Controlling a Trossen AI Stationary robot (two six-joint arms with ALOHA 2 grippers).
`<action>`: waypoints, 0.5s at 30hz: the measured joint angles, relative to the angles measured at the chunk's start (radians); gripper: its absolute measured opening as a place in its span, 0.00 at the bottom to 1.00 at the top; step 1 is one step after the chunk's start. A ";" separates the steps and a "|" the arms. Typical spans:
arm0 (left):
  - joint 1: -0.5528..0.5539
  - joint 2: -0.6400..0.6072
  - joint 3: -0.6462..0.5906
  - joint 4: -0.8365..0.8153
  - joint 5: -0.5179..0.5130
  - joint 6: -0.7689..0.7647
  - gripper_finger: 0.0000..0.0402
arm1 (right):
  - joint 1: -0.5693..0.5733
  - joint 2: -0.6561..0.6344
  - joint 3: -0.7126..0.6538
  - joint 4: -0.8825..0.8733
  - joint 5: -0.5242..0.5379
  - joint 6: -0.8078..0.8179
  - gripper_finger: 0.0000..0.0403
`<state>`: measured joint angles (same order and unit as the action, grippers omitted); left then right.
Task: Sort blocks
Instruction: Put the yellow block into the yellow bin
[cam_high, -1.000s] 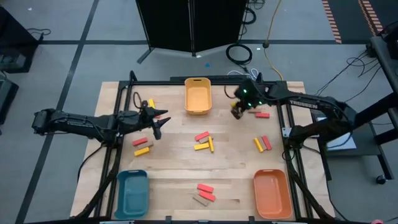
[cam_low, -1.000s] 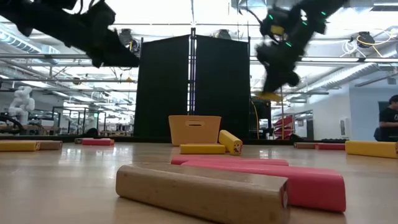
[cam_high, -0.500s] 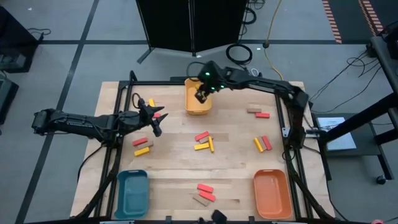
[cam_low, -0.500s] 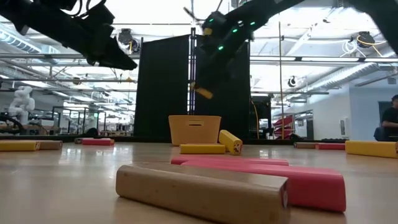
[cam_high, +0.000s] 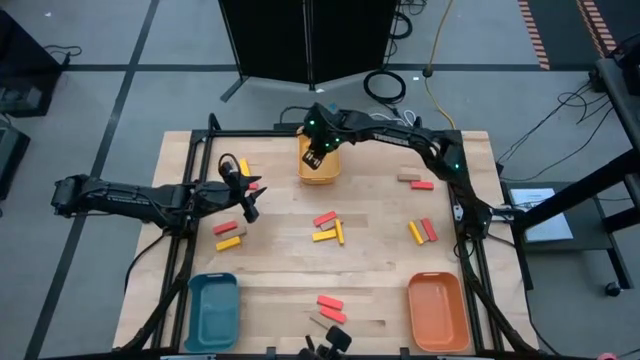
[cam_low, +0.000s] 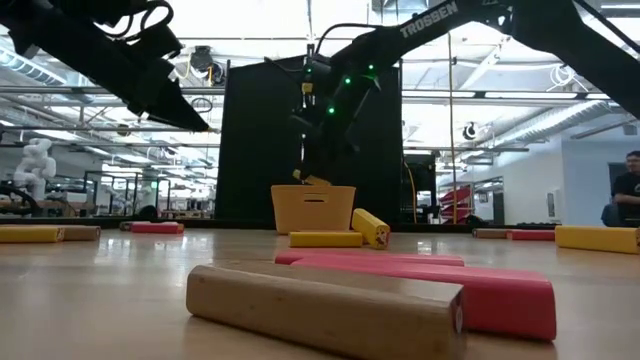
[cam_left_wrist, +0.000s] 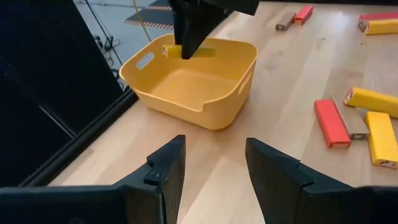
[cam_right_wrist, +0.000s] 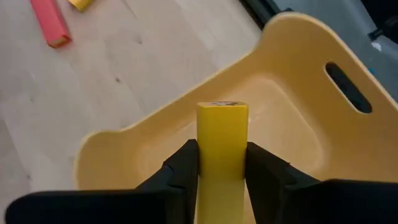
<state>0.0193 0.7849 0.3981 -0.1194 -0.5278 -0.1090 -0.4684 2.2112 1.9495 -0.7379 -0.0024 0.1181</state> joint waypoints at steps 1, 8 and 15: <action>0.000 0.000 0.000 0.000 0.000 -0.008 0.41 | -0.001 0.000 0.000 0.001 0.017 0.000 0.25; 0.000 0.000 0.000 0.001 0.000 -0.015 0.41 | -0.002 -0.006 0.000 0.001 0.059 0.000 0.37; 0.000 0.000 0.000 0.001 0.000 -0.015 0.41 | -0.002 -0.006 0.000 0.000 0.057 -0.009 0.43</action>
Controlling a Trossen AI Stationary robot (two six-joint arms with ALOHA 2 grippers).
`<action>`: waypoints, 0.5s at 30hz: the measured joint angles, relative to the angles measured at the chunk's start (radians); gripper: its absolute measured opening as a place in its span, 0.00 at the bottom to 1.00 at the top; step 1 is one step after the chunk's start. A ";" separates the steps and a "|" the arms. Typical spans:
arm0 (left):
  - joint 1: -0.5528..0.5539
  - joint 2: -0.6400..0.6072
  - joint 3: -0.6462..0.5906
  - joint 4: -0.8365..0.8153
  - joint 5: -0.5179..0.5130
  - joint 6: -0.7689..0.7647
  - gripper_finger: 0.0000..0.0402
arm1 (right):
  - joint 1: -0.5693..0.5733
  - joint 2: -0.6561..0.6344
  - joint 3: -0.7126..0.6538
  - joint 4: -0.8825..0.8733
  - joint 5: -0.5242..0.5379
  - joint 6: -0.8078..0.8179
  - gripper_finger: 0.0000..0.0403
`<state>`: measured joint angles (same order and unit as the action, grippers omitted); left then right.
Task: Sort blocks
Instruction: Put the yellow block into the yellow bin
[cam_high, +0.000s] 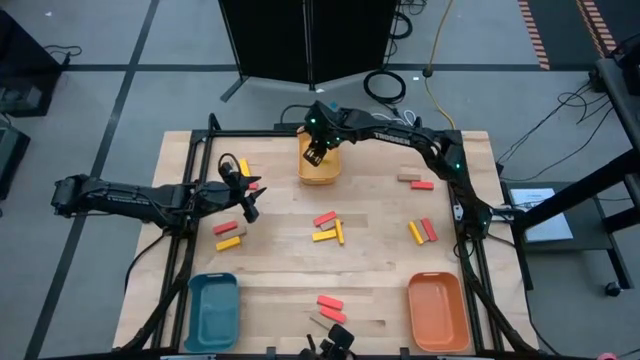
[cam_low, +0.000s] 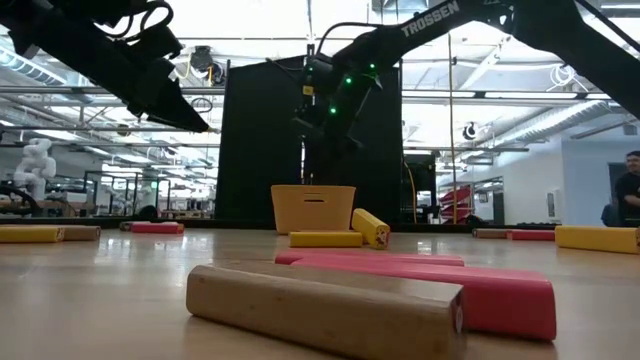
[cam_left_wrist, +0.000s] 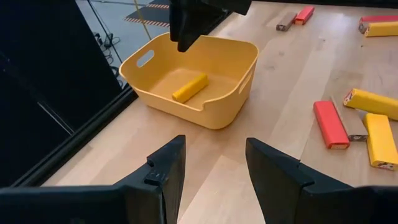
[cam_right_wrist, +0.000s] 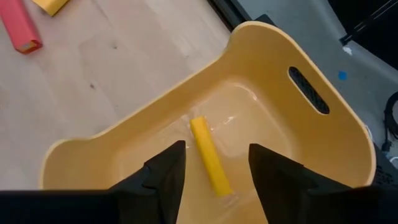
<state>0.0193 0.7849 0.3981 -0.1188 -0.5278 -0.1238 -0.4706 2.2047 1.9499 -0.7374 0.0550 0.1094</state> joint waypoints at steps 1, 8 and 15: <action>0.000 0.000 0.000 0.000 0.000 0.000 0.41 | 0.000 0.000 0.000 -0.001 0.000 -0.002 0.43; 0.000 0.000 0.000 0.001 0.000 0.000 0.41 | 0.031 -0.047 0.021 -0.096 -0.007 -0.043 0.42; 0.000 0.000 0.000 0.005 0.000 0.000 0.41 | 0.147 -0.120 0.022 -0.211 -0.008 -0.081 0.42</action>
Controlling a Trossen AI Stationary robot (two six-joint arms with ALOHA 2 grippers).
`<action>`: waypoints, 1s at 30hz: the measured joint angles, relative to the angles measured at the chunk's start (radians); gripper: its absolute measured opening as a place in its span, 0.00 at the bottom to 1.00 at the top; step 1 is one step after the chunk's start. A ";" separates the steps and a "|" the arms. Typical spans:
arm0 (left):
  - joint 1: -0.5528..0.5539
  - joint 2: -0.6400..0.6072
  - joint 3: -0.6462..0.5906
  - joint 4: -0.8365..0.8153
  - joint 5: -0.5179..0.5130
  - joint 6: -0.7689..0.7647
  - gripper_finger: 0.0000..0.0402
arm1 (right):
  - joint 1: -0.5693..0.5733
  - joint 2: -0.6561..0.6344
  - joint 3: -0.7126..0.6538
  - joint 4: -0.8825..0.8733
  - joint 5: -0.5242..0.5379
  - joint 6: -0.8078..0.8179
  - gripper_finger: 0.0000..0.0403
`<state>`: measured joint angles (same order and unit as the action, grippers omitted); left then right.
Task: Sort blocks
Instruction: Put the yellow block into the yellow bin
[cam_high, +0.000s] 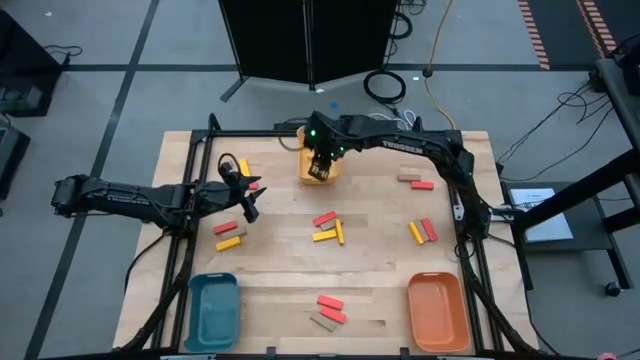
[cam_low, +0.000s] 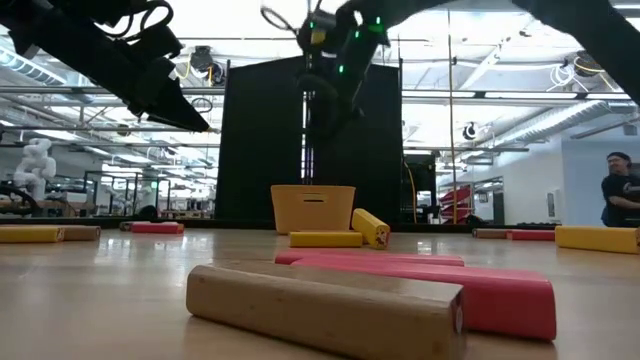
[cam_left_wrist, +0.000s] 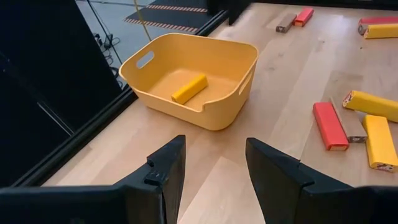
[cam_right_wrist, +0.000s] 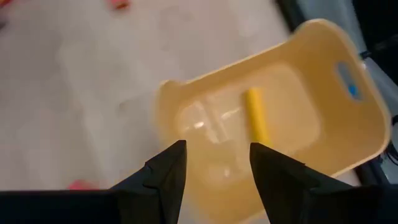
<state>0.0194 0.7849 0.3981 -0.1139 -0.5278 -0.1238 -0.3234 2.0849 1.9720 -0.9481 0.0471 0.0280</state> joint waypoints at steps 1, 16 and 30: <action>0.000 0.000 0.000 0.000 0.000 0.000 0.41 | 0.023 -0.005 0.000 -0.020 0.000 -0.004 0.42; 0.000 0.000 0.000 0.000 0.000 -0.002 0.41 | 0.348 -0.003 -0.201 0.073 0.000 -0.126 0.42; 0.000 0.000 0.000 0.000 0.000 -0.028 0.41 | 0.386 -0.002 -0.295 0.219 0.000 -0.202 0.42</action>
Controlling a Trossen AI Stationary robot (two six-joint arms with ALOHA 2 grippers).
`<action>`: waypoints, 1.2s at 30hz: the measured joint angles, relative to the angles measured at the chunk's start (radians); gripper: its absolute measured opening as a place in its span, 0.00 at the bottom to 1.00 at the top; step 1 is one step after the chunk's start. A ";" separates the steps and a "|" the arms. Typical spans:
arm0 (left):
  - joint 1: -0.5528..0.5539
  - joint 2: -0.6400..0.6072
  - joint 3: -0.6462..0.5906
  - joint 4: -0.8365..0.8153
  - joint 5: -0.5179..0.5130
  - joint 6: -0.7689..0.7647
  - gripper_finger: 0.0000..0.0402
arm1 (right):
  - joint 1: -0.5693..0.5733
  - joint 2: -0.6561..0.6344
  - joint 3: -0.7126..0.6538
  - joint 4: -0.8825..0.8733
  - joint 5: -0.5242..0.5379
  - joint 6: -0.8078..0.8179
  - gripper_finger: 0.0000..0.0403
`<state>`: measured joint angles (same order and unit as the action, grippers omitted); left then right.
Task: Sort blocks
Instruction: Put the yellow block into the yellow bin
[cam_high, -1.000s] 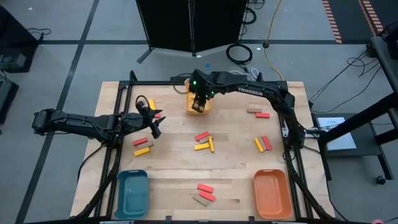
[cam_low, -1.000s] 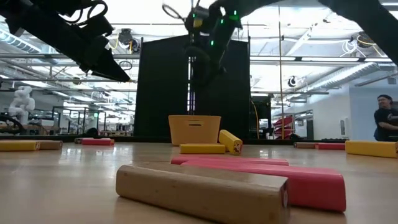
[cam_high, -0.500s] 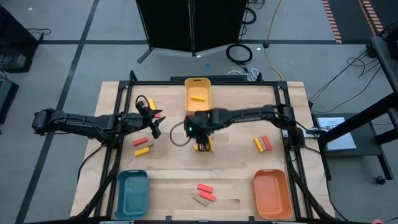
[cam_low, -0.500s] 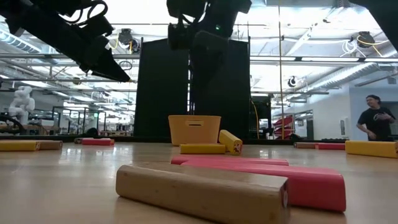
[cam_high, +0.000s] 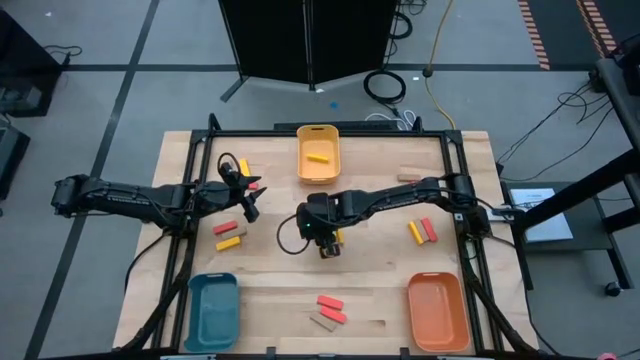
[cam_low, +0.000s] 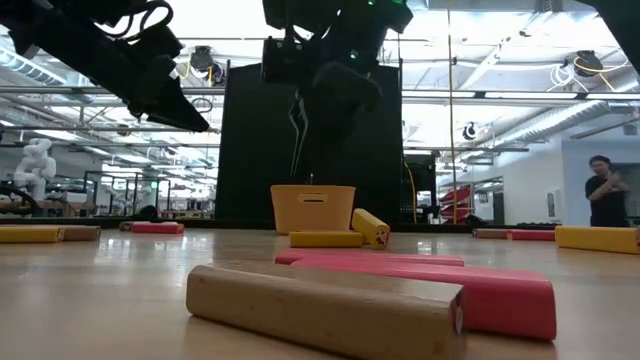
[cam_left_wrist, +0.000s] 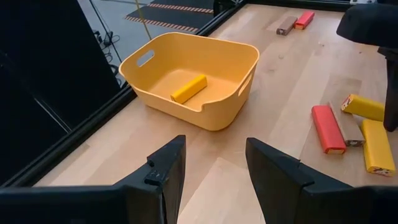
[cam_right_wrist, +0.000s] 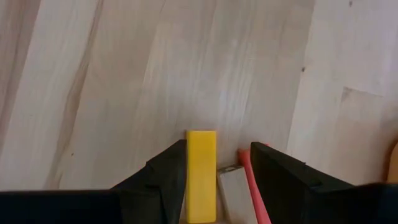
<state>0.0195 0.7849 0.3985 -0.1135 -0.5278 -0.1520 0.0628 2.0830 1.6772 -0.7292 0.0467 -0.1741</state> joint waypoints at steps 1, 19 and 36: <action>0.000 0.000 0.000 0.000 0.000 0.000 0.41 | 0.000 0.000 0.000 -0.002 -0.001 -0.002 0.42; 0.000 0.000 0.000 -0.001 0.000 -0.001 0.41 | -0.025 -0.015 -0.001 -0.309 0.163 0.784 0.42; 0.000 0.000 0.000 -0.003 0.015 -0.001 0.41 | -0.015 -0.011 -0.156 -0.177 0.076 0.974 0.42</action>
<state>0.0193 0.7849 0.3988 -0.1169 -0.5125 -0.1528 0.0477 2.0720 1.5214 -0.9066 0.1228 0.7995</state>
